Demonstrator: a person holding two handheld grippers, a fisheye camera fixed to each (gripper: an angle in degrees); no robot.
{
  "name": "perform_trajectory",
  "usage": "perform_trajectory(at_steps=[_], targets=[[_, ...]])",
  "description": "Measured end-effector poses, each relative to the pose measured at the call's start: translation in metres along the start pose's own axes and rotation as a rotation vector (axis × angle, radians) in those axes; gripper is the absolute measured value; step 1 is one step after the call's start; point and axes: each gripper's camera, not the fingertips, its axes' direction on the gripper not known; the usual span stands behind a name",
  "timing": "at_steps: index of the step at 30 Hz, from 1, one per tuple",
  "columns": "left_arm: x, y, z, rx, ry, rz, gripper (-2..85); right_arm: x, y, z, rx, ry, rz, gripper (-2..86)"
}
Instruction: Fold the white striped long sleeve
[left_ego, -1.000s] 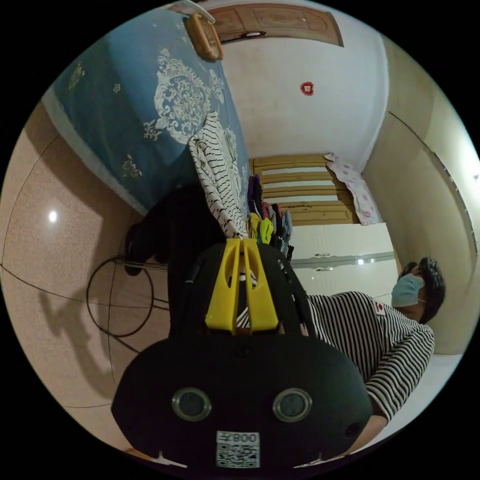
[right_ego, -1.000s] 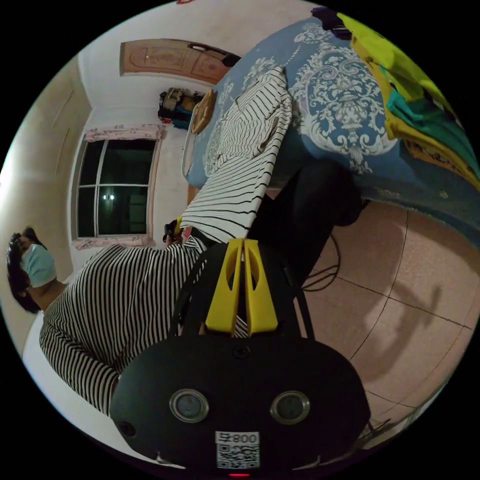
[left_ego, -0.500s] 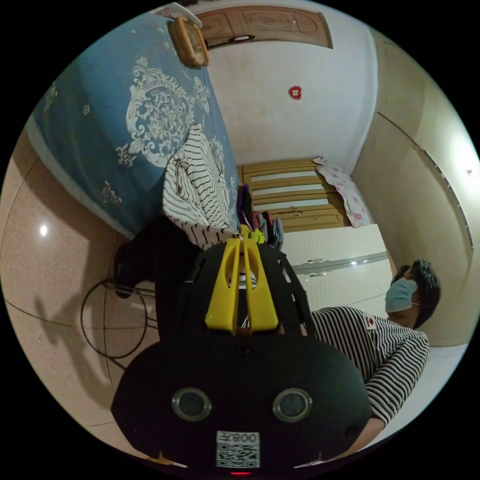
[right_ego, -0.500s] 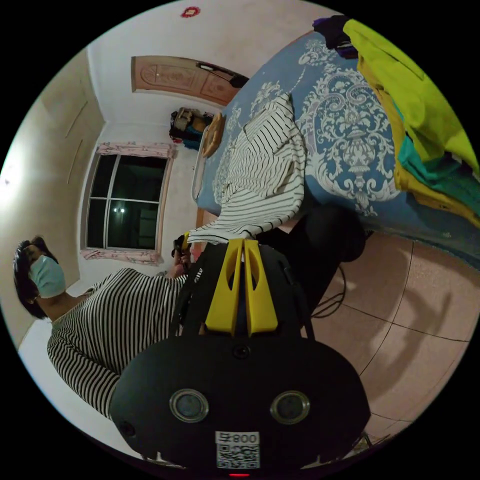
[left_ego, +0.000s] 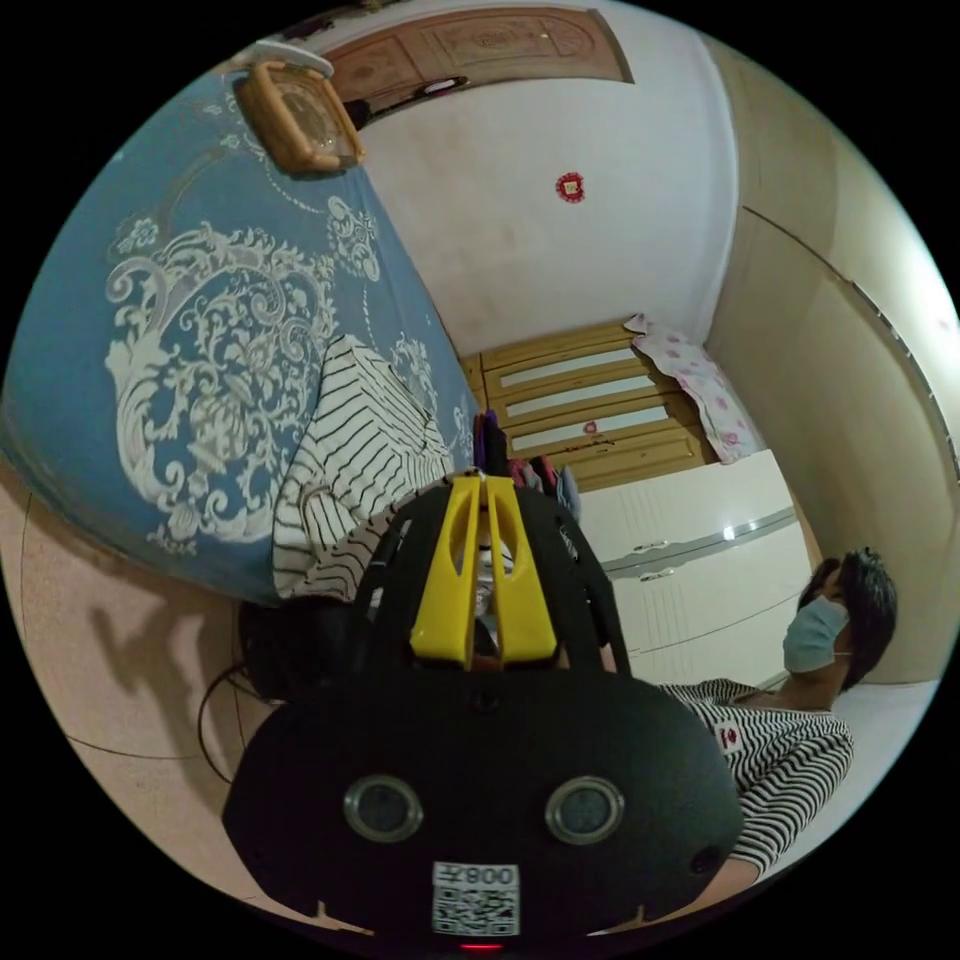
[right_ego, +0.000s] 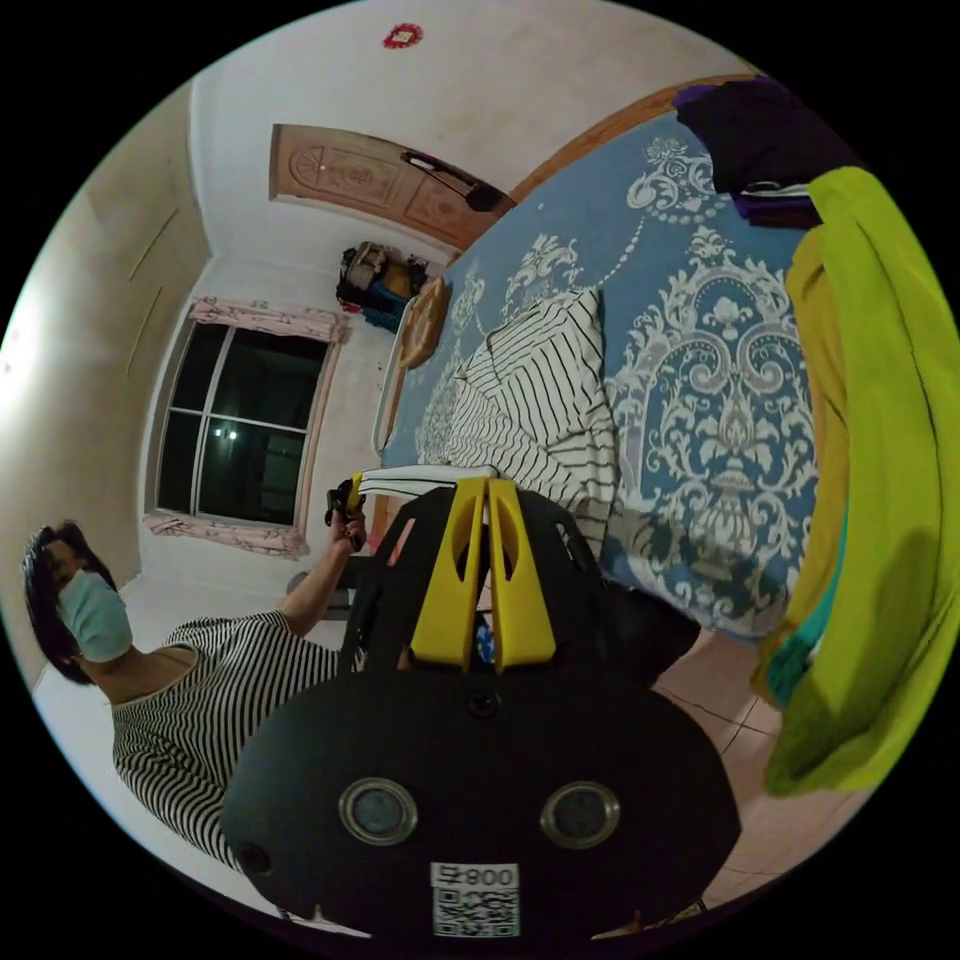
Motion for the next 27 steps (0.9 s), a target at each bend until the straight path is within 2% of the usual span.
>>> perform_trajectory(at_steps=[13,27], targets=[[-0.022,-0.197,0.105,0.018,-0.084,-0.095,0.8,0.057,-0.247,0.057,-0.016,0.04,0.045,0.2],[-0.065,-0.373,0.234,-0.052,-0.218,-0.14,0.9,0.147,-0.459,0.142,-0.066,0.076,0.159,0.1]])
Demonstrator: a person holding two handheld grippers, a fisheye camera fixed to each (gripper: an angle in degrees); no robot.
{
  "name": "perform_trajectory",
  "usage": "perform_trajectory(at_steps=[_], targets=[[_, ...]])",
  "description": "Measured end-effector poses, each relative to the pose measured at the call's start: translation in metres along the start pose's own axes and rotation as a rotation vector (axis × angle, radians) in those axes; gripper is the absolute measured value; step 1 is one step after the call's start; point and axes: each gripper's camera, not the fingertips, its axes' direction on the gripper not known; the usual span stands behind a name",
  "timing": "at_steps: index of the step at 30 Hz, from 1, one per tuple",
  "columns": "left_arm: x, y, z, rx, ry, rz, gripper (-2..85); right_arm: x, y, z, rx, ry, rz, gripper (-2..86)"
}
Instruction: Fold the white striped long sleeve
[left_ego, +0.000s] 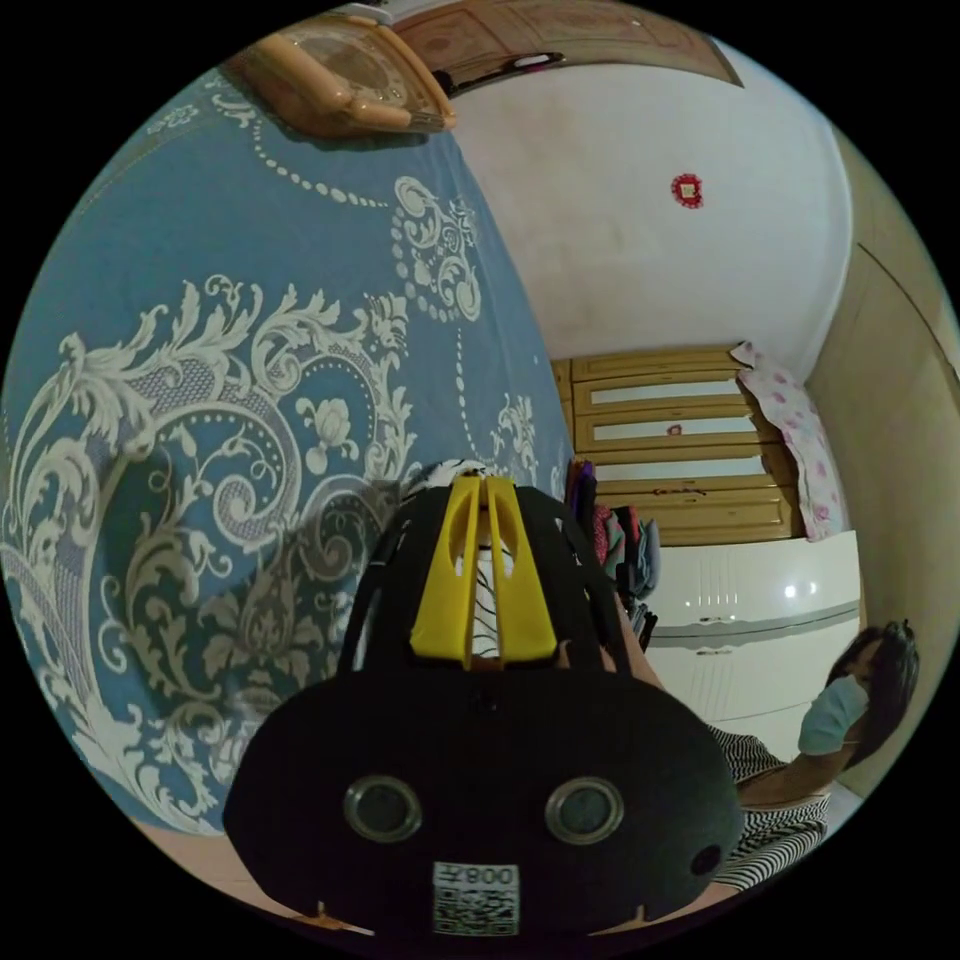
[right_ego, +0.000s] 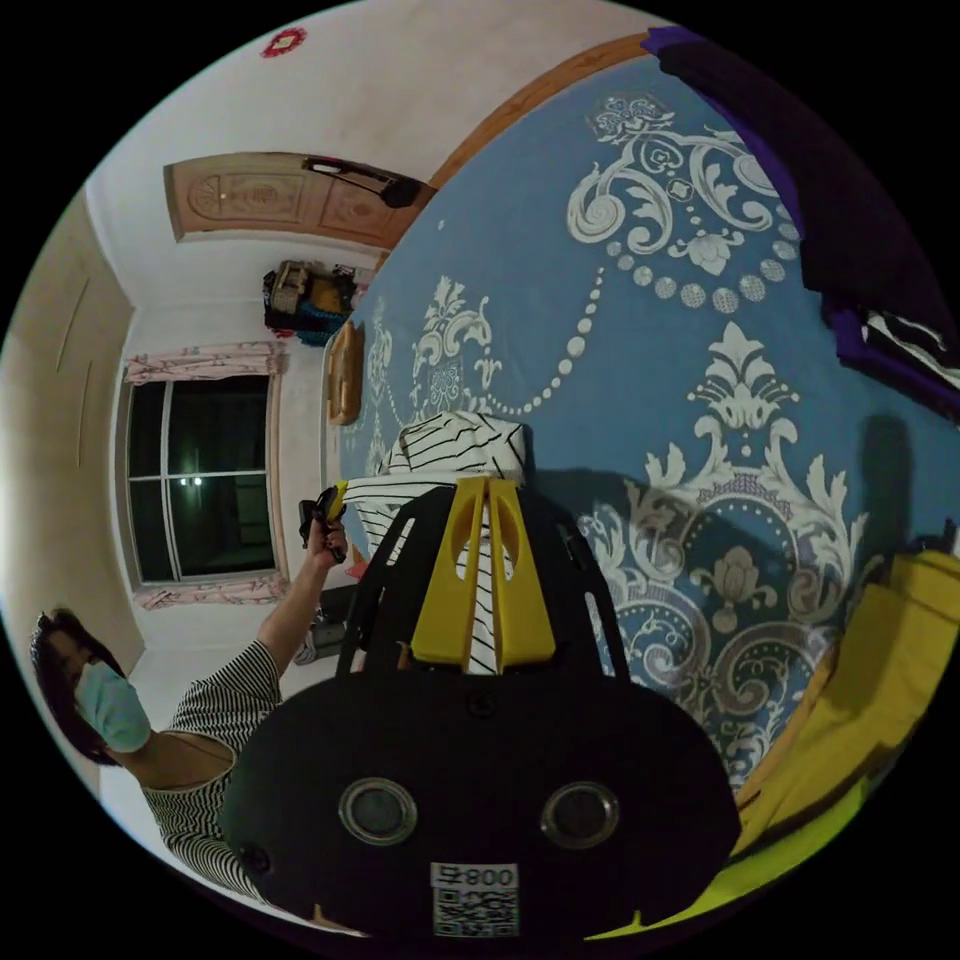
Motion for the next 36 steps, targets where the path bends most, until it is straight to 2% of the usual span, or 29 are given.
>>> perform_trajectory(at_steps=[8,13,18,23,25,28,30,32,36], targets=[[-0.001,-0.071,0.063,-0.008,-0.075,-0.024,1.4,0.023,-0.094,0.041,0.001,-0.021,0.066,0.1],[0.004,-0.097,0.092,0.025,0.0,-0.033,1.9,0.035,-0.136,0.065,0.043,-0.11,0.116,0.2],[0.012,-0.121,0.124,0.015,-0.081,-0.036,4.0,0.034,-0.17,0.088,0.038,-0.086,0.147,0.6],[0.016,-0.126,0.145,0.109,0.004,-0.052,7.4,0.034,-0.187,0.106,0.1,-0.192,0.178,1.4],[0.026,-0.124,0.151,0.141,-0.023,-0.018,7.4,0.03,-0.19,0.107,0.168,-0.246,0.165,1.5],[0.06,-0.112,0.16,0.229,-0.128,0.104,6.4,0.006,-0.189,0.113,0.239,-0.226,0.084,1.1],[0.082,-0.105,0.182,0.183,-0.134,0.214,5.1,-0.025,-0.191,0.129,0.23,-0.164,-0.044,0.7],[0.111,-0.101,0.236,-0.017,-0.203,0.354,2.9,-0.062,-0.197,0.16,0.12,-0.05,-0.173,0.4],[0.145,-0.096,0.32,-0.232,-0.329,0.528,1.0,-0.131,-0.217,0.253,-0.15,0.266,-0.405,0.1]])
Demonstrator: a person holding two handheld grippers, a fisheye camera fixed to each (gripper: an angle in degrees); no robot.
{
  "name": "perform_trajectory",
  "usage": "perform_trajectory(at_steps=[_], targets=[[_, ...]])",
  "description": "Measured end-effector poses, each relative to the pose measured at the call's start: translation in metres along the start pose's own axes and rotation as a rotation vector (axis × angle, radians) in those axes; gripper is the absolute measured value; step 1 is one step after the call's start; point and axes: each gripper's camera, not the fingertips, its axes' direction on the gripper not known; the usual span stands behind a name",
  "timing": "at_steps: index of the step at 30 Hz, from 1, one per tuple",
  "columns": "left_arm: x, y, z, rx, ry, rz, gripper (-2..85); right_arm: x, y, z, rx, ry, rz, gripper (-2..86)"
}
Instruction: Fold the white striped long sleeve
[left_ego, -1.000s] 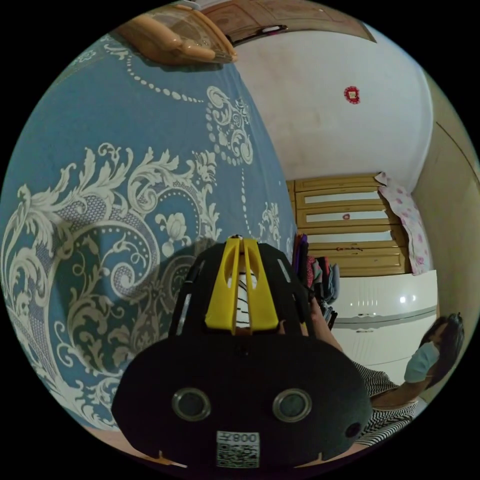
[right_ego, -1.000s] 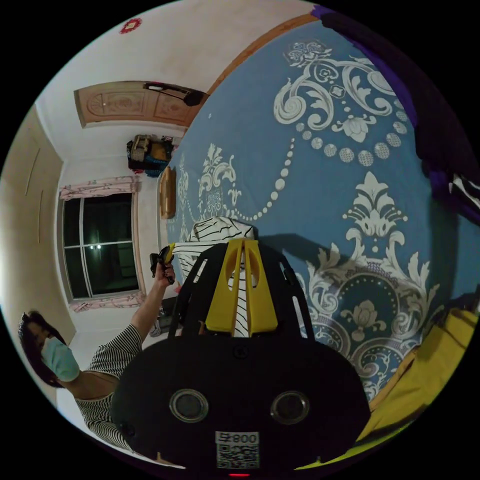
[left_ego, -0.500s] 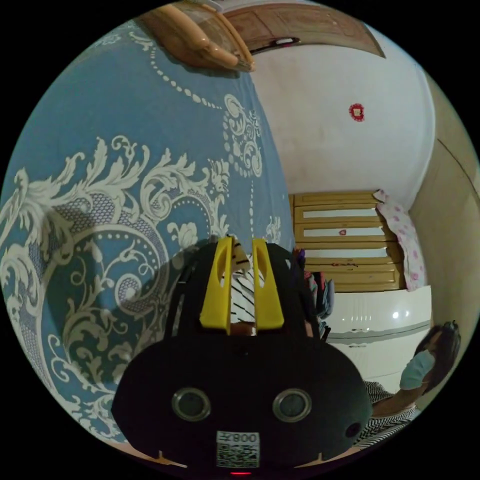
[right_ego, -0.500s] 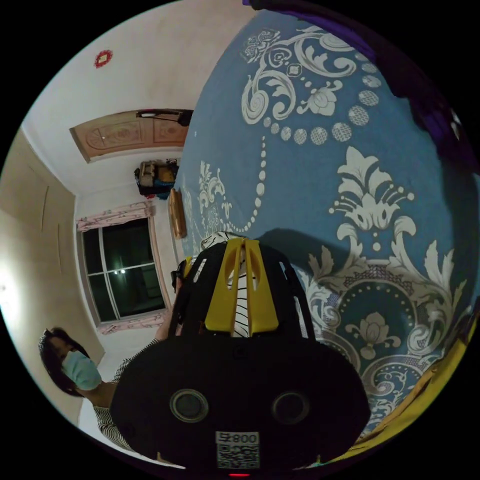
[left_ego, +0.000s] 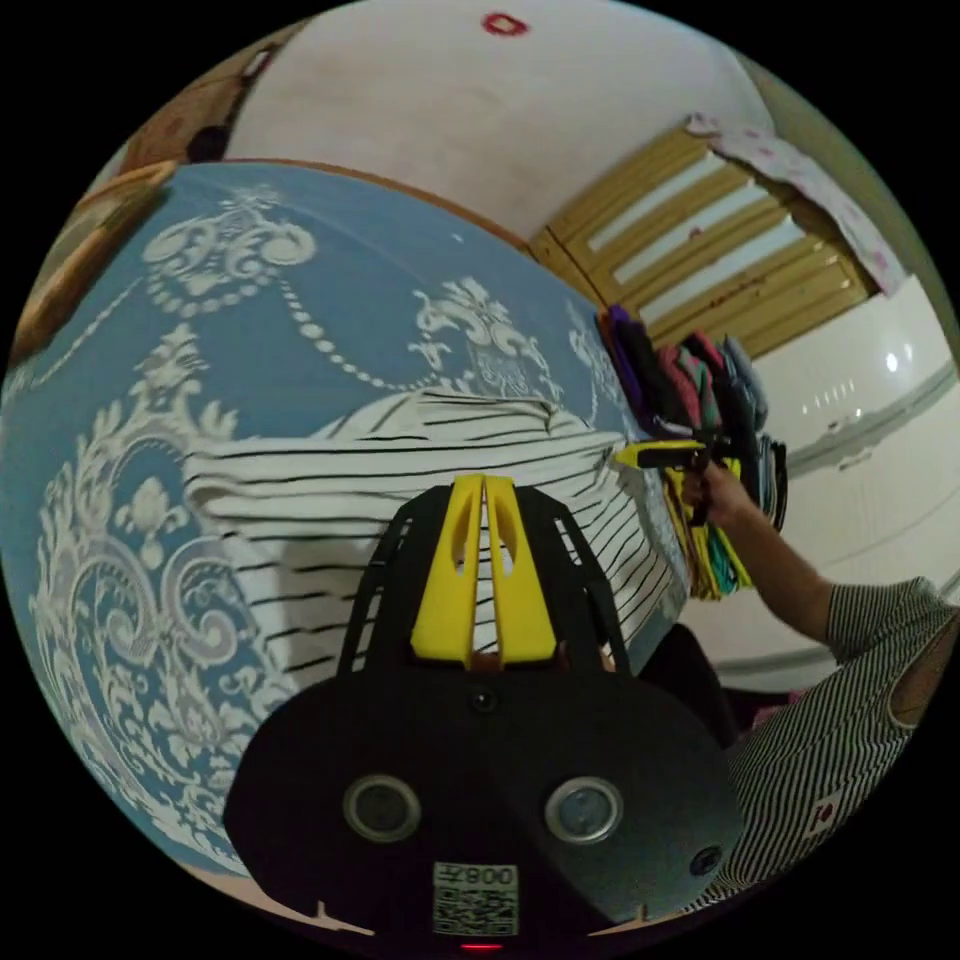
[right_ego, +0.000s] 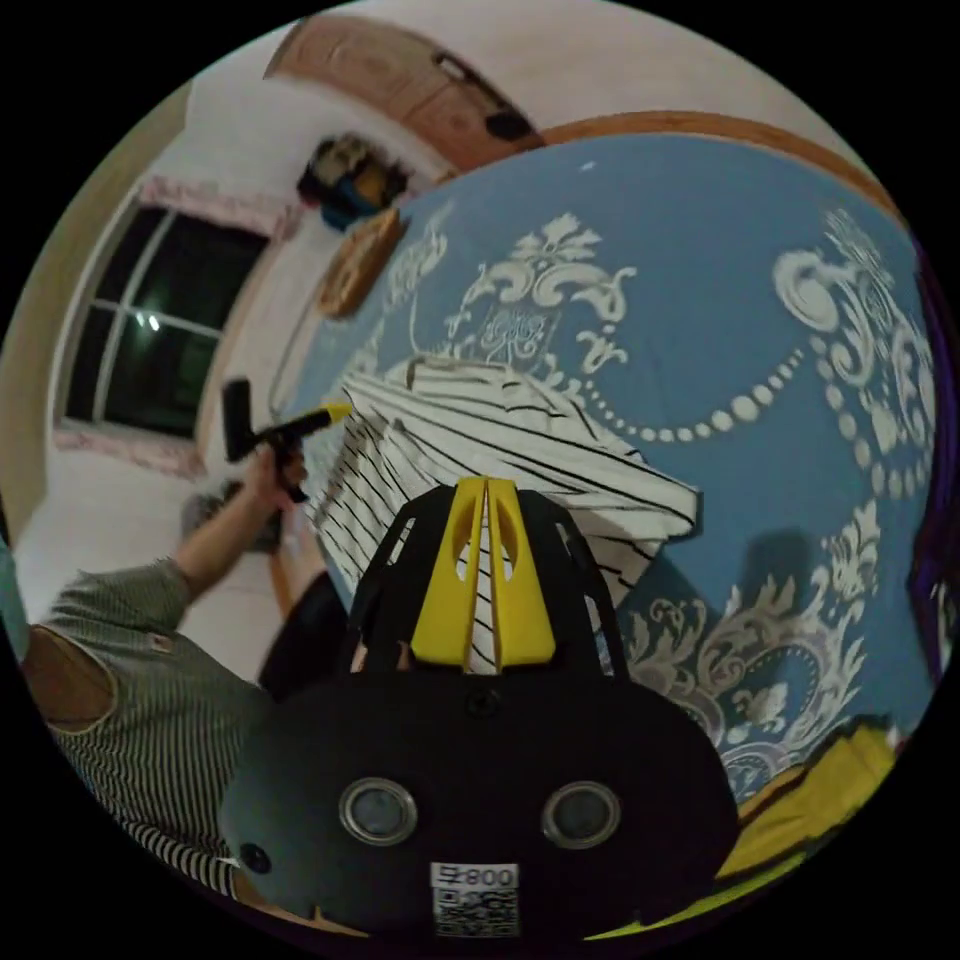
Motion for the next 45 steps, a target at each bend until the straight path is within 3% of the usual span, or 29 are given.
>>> perform_trajectory(at_steps=[4,7,15,18,23,28,34,40,45], targets=[[0.024,-0.032,0.061,-0.14,-0.077,0.057,0.4,-0.035,-0.038,0.056,-0.16,0.228,-0.085,0.0],[0.03,-0.051,0.091,-0.224,-0.156,0.069,0.3,-0.048,-0.055,0.075,-0.169,0.295,-0.095,0.0],[0.051,-0.094,0.11,-0.102,-0.281,0.077,0.2,-0.065,-0.1,0.096,-0.081,0.431,-0.058,0.0],[0.067,-0.094,0.111,-0.046,-0.203,0.132,0.2,-0.07,-0.111,0.092,-0.007,0.386,-0.017,0.0],[0.09,-0.078,0.151,-0.204,-0.224,0.26,0.2,-0.088,-0.113,0.098,0.018,0.39,-0.04,0.0],[0.093,-0.085,0.162,-0.19,-0.123,0.239,0.1,-0.094,-0.117,0.113,-0.006,0.377,-0.013,0.0],[0.106,-0.093,0.19,-0.317,-0.239,0.274,0.2,-0.106,-0.123,0.126,-0.005,0.376,-0.004,0.1],[0.099,-0.116,0.172,-0.155,-0.396,0.177,0.7,-0.121,-0.115,0.12,0.051,0.377,-0.011,0.1],[0.105,-0.099,0.151,-0.054,-0.231,0.186,3.0,-0.146,-0.096,0.11,0.101,0.333,-0.122,0.5]])
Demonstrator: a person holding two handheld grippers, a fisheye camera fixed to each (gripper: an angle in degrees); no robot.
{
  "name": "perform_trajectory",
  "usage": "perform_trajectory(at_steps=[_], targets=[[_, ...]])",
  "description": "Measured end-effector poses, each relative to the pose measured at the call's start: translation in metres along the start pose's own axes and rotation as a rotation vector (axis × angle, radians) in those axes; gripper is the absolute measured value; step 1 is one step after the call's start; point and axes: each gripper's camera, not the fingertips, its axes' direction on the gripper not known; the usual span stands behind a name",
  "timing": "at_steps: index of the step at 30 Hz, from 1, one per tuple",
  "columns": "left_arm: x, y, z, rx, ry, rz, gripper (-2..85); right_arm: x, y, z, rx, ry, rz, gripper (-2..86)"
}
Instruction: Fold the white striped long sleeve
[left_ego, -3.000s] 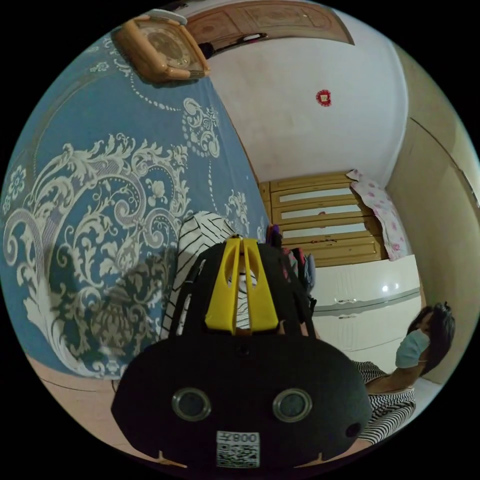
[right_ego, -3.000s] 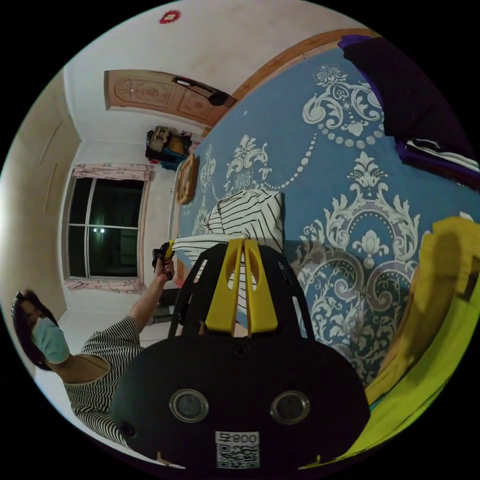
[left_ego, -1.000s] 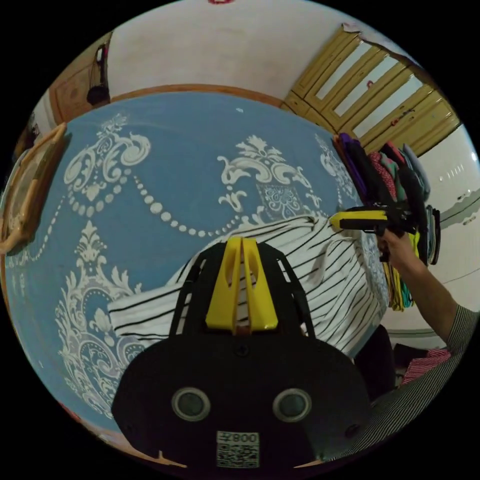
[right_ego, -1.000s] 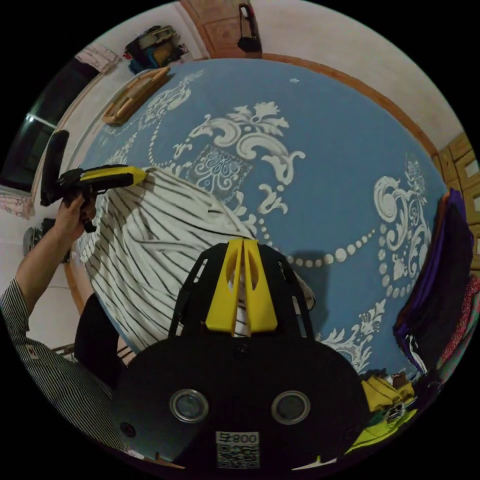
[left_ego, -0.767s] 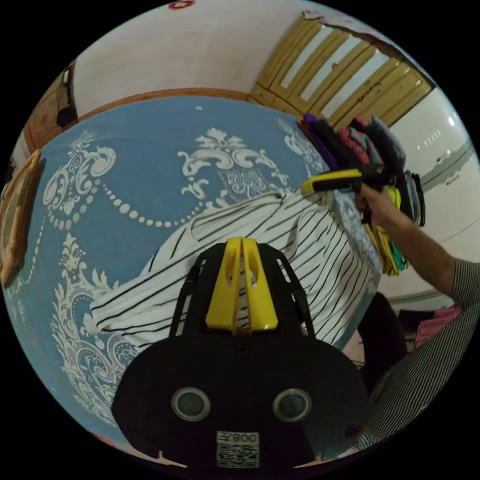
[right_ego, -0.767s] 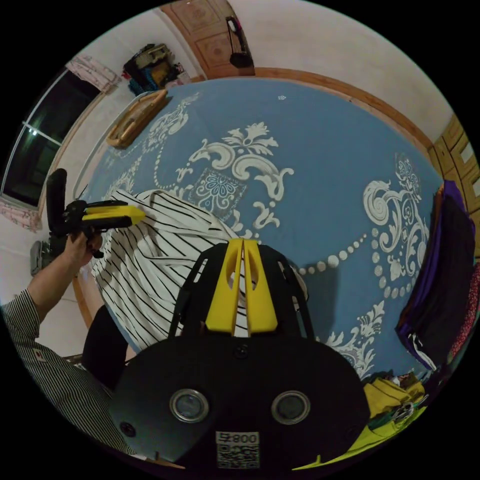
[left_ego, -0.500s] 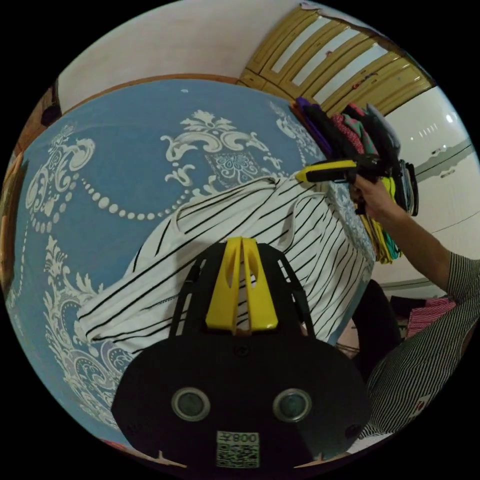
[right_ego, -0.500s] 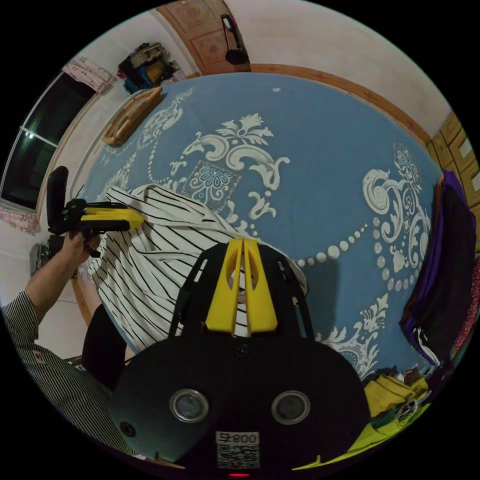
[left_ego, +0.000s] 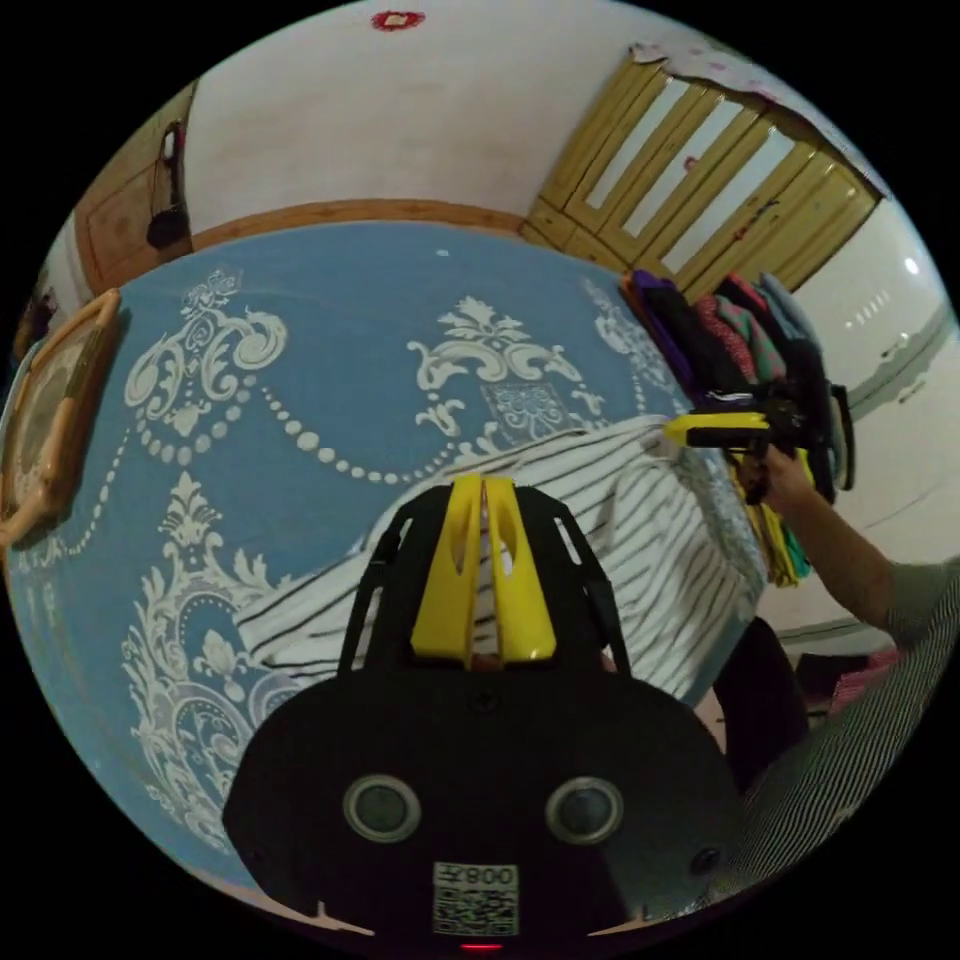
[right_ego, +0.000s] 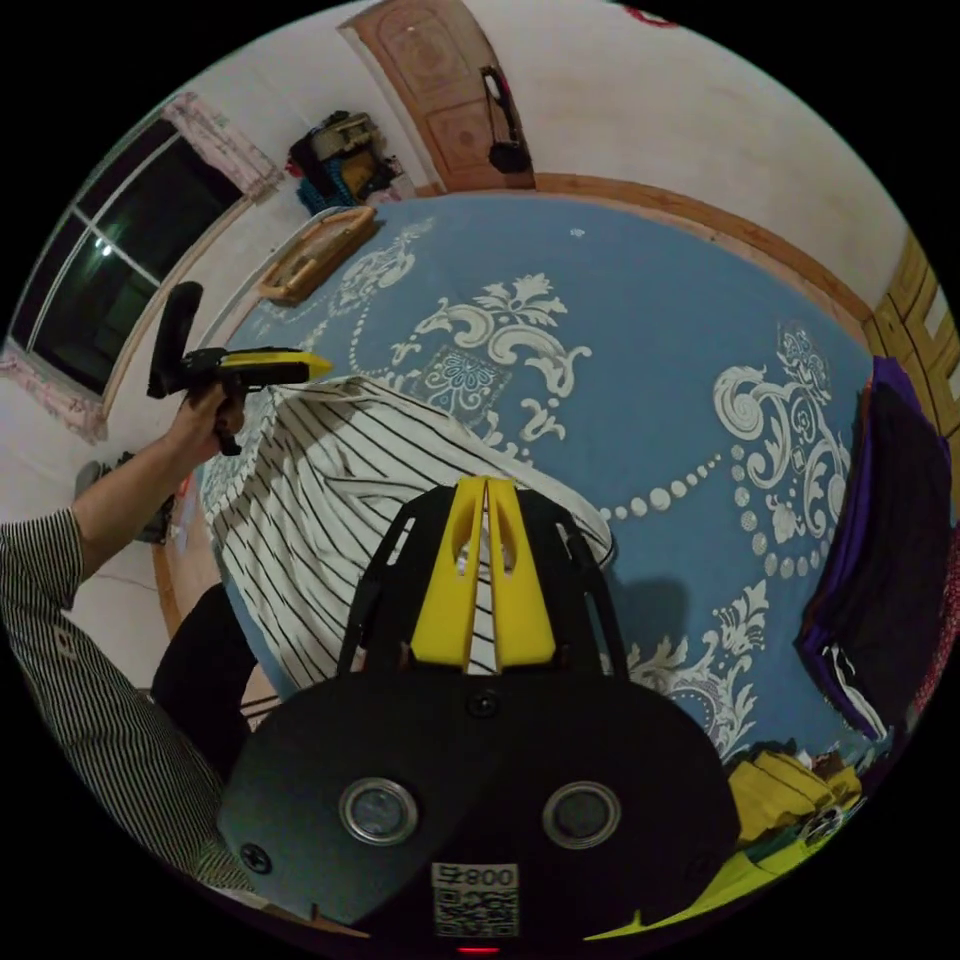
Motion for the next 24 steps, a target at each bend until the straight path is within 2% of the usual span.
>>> perform_trajectory(at_steps=[2,4,10,14,21,24], targets=[[0.007,0.02,-0.004,0.014,0.115,0.061,5.9,-0.007,0.007,0.001,-0.014,0.03,-0.023,0.9],[0.013,0.032,-0.001,-0.027,0.132,0.107,7.3,-0.016,0.015,0.006,-0.05,0.055,-0.062,1.6],[0.023,0.039,0.022,-0.196,-0.082,0.153,2.2,-0.034,0.009,0.024,-0.125,0.115,-0.127,2.1],[0.021,0.031,0.012,-0.156,-0.071,0.127,0.7,-0.039,0.002,0.035,-0.187,0.138,-0.133,0.7],[0.009,0.027,-0.013,-0.069,-0.072,0.068,0.1,-0.043,0.001,0.025,-0.153,0.134,-0.147,0.1],[0.003,0.023,-0.022,-0.049,-0.125,0.036,0.1,-0.045,-0.003,0.019,-0.133,0.149,-0.155,0.2]])
